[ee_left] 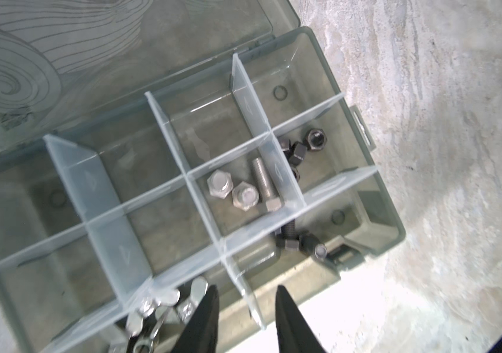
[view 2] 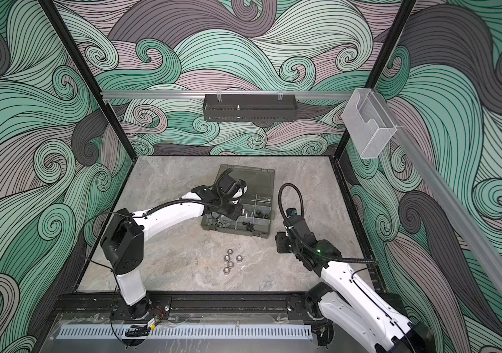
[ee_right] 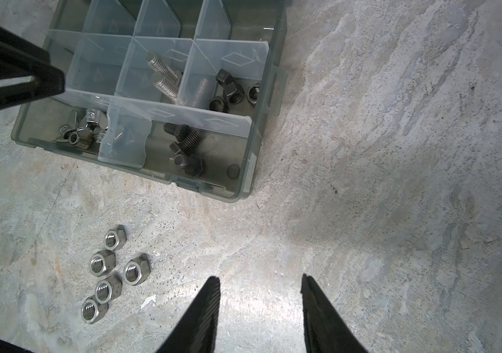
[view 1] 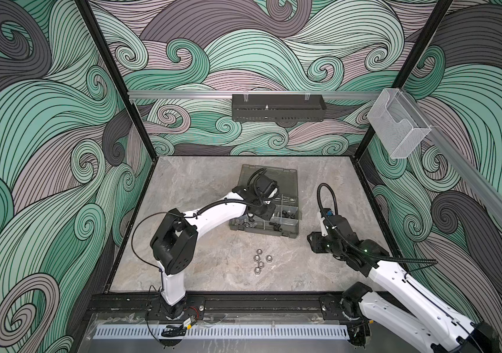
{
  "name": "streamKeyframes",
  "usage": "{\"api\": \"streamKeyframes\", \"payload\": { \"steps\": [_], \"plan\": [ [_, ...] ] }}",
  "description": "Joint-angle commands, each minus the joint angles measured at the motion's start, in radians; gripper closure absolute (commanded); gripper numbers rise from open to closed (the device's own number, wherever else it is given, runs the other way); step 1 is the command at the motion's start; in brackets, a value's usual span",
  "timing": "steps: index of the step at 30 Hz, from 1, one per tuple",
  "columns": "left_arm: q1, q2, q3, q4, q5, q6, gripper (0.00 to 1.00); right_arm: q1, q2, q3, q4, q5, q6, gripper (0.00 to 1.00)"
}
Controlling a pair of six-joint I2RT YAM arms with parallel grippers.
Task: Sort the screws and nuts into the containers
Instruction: 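Draw the left gripper back from the box while the right gripper moves toward the nuts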
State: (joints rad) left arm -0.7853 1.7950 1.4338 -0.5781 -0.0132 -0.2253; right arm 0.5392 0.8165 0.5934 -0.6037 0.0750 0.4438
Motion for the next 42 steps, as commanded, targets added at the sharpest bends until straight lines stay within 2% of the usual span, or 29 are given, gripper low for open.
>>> {"api": "streamKeyframes", "payload": {
  "steps": [1,17,26,36,42],
  "plan": [
    [0.01,-0.087,-0.056,0.008,-0.023,-0.037,0.65,-0.006,-0.001,-0.007,-0.012,0.012,0.006,0.55],
    [0.046,-0.435,-0.402,0.031,-0.073,-0.145,0.64,-0.005,0.016,-0.013,0.002,-0.014,0.017,0.55],
    [0.058,-0.539,-0.51,0.025,-0.093,-0.188,0.64,-0.005,0.038,-0.01,0.013,-0.024,0.016,0.55],
    [0.064,-0.579,-0.558,0.038,-0.098,-0.224,0.64,0.001,0.057,-0.007,0.006,-0.029,0.016,0.58],
    [0.064,-0.607,-0.587,0.03,-0.106,-0.249,0.64,0.09,0.105,-0.003,0.014,-0.004,0.034,0.58]
  ]
}}
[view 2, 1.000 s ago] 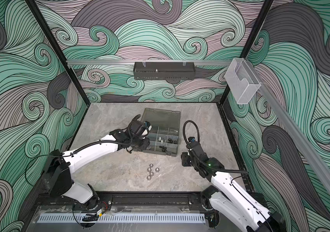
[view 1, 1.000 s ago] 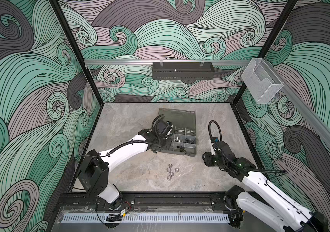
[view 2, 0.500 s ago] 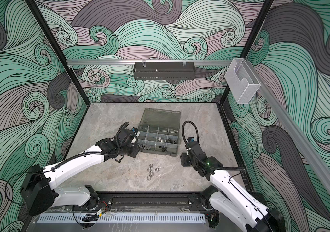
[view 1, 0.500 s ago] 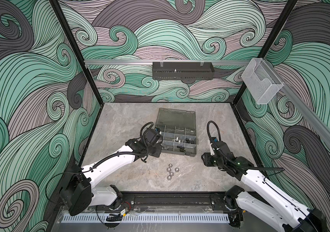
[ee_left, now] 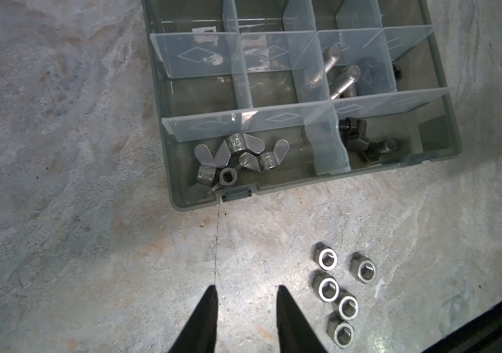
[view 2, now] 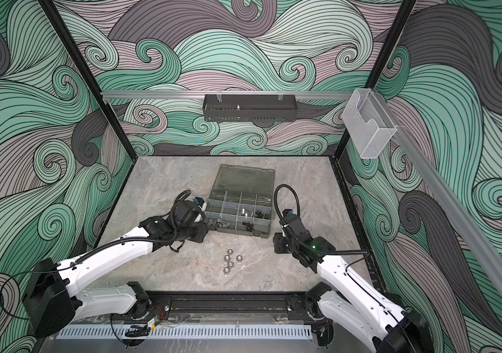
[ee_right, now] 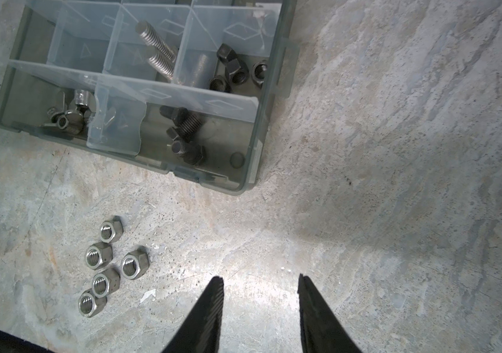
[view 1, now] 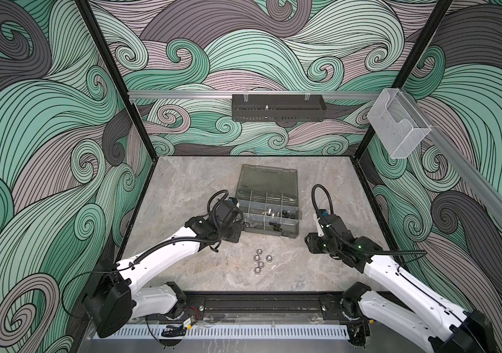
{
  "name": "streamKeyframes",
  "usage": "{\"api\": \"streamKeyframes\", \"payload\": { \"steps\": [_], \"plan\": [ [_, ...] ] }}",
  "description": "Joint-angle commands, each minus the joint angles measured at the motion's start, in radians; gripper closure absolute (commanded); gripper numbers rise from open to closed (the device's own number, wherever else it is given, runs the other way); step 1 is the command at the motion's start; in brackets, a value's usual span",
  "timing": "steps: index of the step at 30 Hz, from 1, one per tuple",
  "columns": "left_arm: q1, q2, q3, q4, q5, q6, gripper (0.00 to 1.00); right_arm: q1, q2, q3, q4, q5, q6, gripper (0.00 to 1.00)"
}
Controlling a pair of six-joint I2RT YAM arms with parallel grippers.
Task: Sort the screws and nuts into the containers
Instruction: 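Draw the left gripper back from the box while the right gripper moves toward the nuts, then lower the right gripper onto a silver hex nut, close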
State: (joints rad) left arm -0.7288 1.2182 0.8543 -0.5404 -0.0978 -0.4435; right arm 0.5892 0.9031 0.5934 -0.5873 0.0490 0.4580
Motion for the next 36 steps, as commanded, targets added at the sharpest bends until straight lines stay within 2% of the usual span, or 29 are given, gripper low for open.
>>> {"api": "streamKeyframes", "payload": {
  "steps": [1,14,30,36],
  "plan": [
    [0.009,-0.039,-0.015,-0.01,-0.024,-0.036,0.64,0.062,0.029,0.001,0.002,0.034,0.026,0.58],
    [0.015,-0.135,-0.095,-0.025,-0.048,-0.087,0.64,0.309,0.251,0.073,0.105,0.062,0.102,0.57],
    [0.021,-0.25,-0.174,-0.036,-0.1,-0.119,0.63,0.478,0.538,0.21,0.148,0.06,0.119,0.55],
    [0.02,-0.298,-0.202,-0.039,-0.113,-0.131,0.63,0.502,0.616,0.256,0.135,0.065,0.114,0.55]
  ]
}}
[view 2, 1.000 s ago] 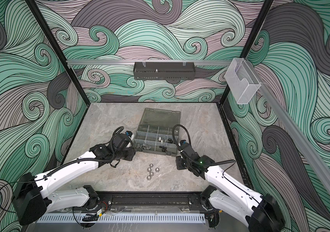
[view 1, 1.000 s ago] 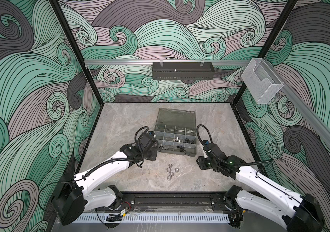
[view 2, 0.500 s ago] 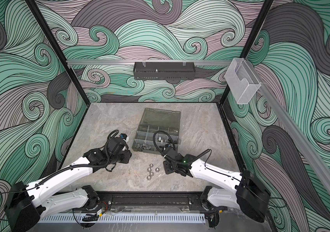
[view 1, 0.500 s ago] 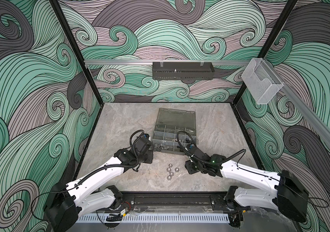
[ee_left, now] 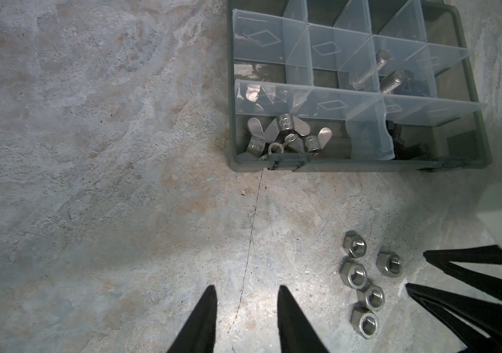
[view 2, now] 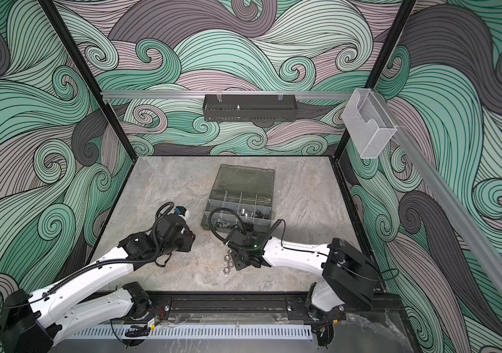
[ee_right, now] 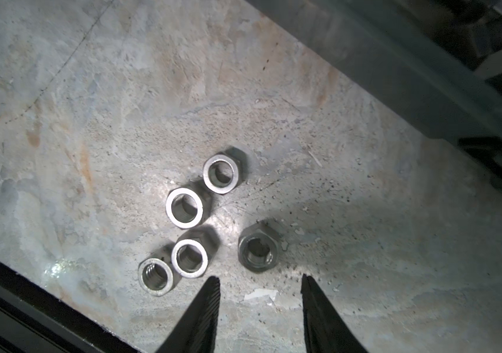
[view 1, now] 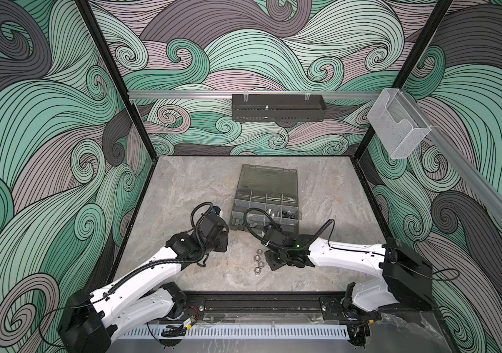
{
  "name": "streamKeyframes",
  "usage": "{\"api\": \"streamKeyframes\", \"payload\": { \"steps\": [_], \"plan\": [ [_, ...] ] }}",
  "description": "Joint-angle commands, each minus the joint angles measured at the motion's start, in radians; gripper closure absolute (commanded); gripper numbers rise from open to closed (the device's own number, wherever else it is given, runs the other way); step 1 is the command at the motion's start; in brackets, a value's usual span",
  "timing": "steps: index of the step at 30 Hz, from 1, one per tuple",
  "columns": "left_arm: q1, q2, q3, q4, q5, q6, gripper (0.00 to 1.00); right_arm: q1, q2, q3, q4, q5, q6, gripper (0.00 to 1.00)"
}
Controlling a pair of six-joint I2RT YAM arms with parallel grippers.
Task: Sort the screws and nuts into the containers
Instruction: 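Lower the right gripper onto a silver hex nut, close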
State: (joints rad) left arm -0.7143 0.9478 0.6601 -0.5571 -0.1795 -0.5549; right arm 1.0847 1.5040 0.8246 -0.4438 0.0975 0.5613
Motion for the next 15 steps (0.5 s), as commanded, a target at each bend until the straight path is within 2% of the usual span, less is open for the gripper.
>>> {"api": "streamKeyframes", "payload": {
  "steps": [1,15],
  "plan": [
    [0.007,-0.036,-0.013,-0.021,-0.034,-0.02,0.63,0.007,0.023,0.03,-0.01,0.018,0.009,0.54],
    [0.008,-0.08,-0.036,-0.044,-0.047,-0.034,0.62,0.014,0.104,0.065,-0.046,0.048,0.02,0.58]
  ]
}}
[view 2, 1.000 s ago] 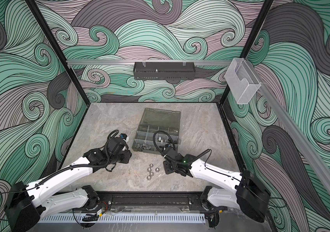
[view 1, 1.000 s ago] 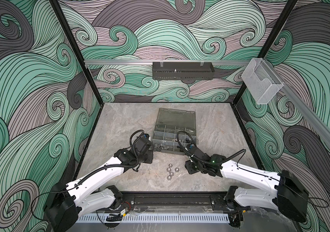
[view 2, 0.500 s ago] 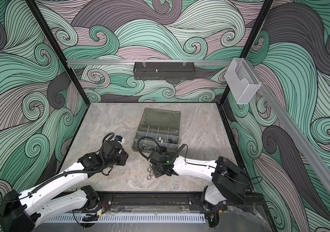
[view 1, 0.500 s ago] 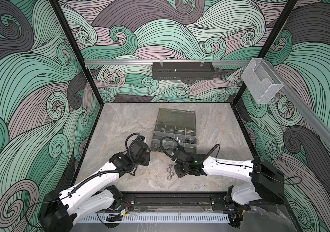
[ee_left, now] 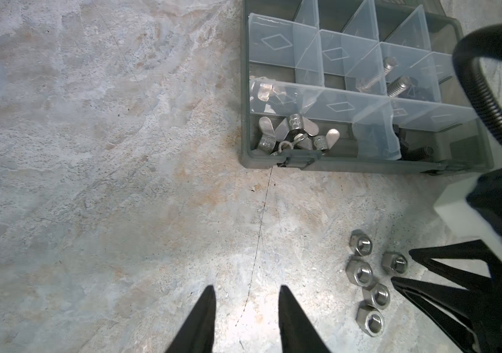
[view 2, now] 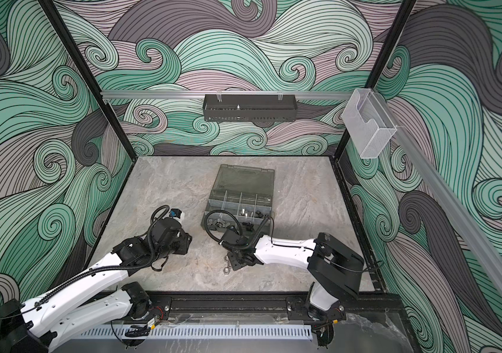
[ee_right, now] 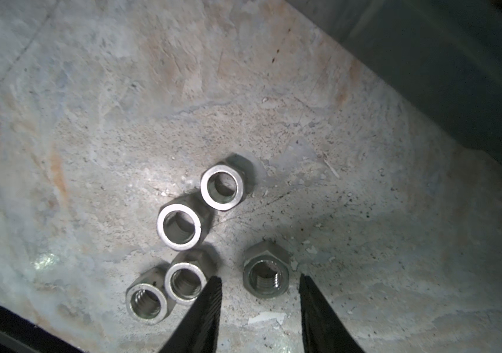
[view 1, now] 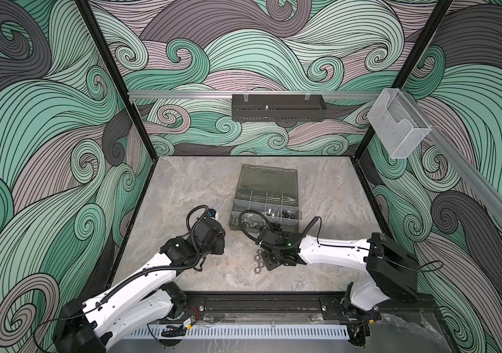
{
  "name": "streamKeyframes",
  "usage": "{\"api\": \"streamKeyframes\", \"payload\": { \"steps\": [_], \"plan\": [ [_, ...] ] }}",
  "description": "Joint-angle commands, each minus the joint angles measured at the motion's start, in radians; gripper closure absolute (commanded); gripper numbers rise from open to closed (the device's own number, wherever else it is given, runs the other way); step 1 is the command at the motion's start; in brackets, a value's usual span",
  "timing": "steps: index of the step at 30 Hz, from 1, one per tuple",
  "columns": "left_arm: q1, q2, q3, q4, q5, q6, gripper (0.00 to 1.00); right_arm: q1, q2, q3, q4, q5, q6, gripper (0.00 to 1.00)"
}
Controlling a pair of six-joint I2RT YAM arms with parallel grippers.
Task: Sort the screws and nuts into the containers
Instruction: 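Lower the right gripper onto a silver hex nut, close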
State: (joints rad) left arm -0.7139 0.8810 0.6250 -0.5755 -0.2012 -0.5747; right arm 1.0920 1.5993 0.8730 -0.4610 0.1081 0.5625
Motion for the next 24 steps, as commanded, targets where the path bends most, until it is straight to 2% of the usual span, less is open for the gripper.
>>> {"api": "streamKeyframes", "payload": {
  "steps": [1,24],
  "plan": [
    [0.007,-0.014,-0.002,-0.024,-0.025,-0.016,0.62,0.007,0.011,0.017,-0.028,0.041,0.02,0.59],
    [0.006,-0.026,-0.015,-0.024,-0.021,-0.024,0.62,0.008,0.052,0.02,-0.008,0.04,0.008,0.73]
  ]
}}
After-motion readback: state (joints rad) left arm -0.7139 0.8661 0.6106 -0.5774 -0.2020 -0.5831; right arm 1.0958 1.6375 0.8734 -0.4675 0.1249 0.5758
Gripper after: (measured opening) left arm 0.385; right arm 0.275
